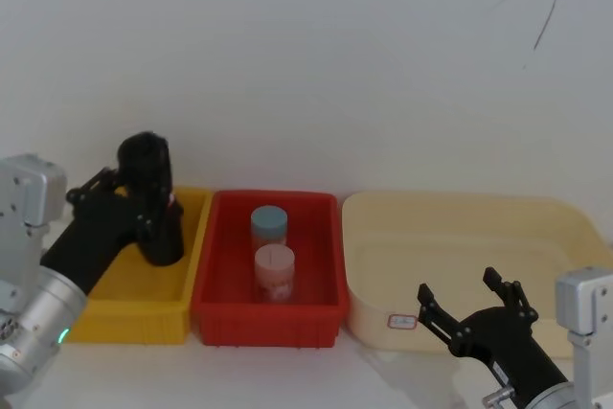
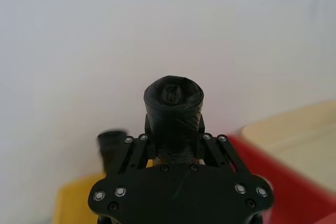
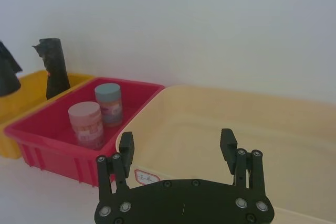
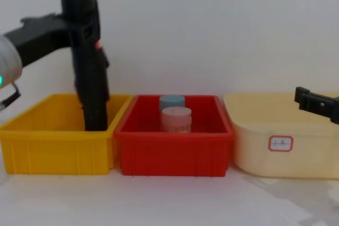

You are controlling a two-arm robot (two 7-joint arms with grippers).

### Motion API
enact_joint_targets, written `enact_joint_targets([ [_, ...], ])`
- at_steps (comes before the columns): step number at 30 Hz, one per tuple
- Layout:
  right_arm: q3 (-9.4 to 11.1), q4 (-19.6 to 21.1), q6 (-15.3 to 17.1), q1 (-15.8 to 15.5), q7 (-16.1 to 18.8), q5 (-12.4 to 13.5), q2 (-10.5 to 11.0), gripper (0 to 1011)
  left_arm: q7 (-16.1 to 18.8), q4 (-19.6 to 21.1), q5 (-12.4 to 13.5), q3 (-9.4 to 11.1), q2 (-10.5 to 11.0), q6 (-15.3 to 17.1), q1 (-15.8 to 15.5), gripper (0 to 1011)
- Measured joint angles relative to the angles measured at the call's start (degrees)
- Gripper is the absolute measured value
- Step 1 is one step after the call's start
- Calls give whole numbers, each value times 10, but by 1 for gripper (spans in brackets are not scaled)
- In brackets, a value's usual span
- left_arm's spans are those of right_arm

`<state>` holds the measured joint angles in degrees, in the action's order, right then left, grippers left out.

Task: Pick up the garbage bag with the one hand and transfer it to the other hand.

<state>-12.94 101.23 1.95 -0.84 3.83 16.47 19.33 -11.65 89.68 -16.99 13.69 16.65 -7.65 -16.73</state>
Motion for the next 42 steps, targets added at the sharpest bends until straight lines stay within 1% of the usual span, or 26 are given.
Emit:
enact_joint_targets([
  [4,0,0,0,0,0,0,0,1000,-23,26,-9,6,1,-5,0,368],
  [8,0,0,0,0,0,0,0,1000,-44,40,-19,12,1,-9,-2,368],
  [13,0,0,0,0,0,0,0,1000,-69,50,-34,21,-1,-12,-7,368],
  [14,0,0,0,0,0,0,0,1000,-79,52,-40,25,-3,-13,-9,368],
  [15,0,0,0,0,0,0,0,1000,-79,52,-40,25,-3,-13,-9,368],
  [17,0,0,0,0,0,0,0,1000,-95,52,-52,33,-5,-13,-14,368],
  [19,0,0,0,0,0,0,0,1000,-104,52,-58,37,-7,-14,-17,368],
  [23,0,0,0,0,0,0,0,1000,-127,43,-76,48,-12,-14,-25,368],
  [24,0,0,0,0,0,0,0,1000,-137,37,-84,52,-15,-14,-28,368],
  [28,0,0,0,0,0,0,0,1000,-153,22,-100,61,-22,-14,-36,368],
  [33,0,0,0,0,0,0,0,1000,-165,3,-114,71,-30,-14,-44,368],
  [42,0,0,0,0,0,0,0,999,-174,-23,-130,80,-40,-15,-54,368],
])
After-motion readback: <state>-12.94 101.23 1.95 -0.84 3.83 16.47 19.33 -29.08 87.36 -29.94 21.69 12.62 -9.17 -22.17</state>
